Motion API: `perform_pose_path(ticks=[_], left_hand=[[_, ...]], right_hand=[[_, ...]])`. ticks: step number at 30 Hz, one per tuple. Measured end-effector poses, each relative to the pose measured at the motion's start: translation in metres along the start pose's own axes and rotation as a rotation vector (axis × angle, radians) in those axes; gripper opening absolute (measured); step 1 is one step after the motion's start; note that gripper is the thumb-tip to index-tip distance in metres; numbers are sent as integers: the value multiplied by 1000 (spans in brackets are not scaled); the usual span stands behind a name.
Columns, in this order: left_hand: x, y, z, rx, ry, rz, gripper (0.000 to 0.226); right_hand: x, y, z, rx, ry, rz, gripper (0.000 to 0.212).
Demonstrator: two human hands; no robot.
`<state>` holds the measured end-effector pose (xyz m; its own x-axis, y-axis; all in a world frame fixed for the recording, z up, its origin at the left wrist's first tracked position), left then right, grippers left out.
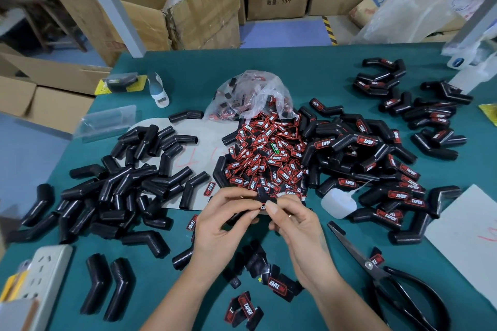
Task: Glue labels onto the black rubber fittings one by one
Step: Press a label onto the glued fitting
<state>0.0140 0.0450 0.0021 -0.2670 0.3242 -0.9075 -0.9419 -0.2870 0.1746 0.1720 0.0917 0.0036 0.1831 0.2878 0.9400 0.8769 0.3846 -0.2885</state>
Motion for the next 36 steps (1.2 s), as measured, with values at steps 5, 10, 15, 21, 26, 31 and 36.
perform_pose_path(ticks=[5,10,15,21,26,31,36], left_hand=[[0,0,0,-15,44,-10,12],[2,0,1,-32,126,-89,13],[1,2,1,-19,166,-140,13],[2,3,1,-18,222,-165,14],[2,2,1,-23,262,-194,12],[3,2,1,-22,285,-208,11],[5,4,1,25,210,-89,13]], right_hand=[[-4,-3,-1,-115,39,-72,9],[-4,-1,-2,-145,163,-165,17],[-3,2,-2,-117,346,-379,17],[0,6,0,-140,450,-490,17],[5,8,0,-122,524,-581,18],[3,8,0,-138,494,-536,17],[0,10,0,-141,426,-434,14]])
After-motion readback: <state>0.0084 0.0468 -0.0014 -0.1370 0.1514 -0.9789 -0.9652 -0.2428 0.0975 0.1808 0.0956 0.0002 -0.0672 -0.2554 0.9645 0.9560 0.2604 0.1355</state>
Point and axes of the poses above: each hand's wrist, its own z-axis towards the middle knuckle, its own y-axis out of the back of the hand, x = y × z, the point moved 2 cm from there along z, towards the middle knuckle, and after that the axes turned 5 degrees about x, right-handed, at the moved point
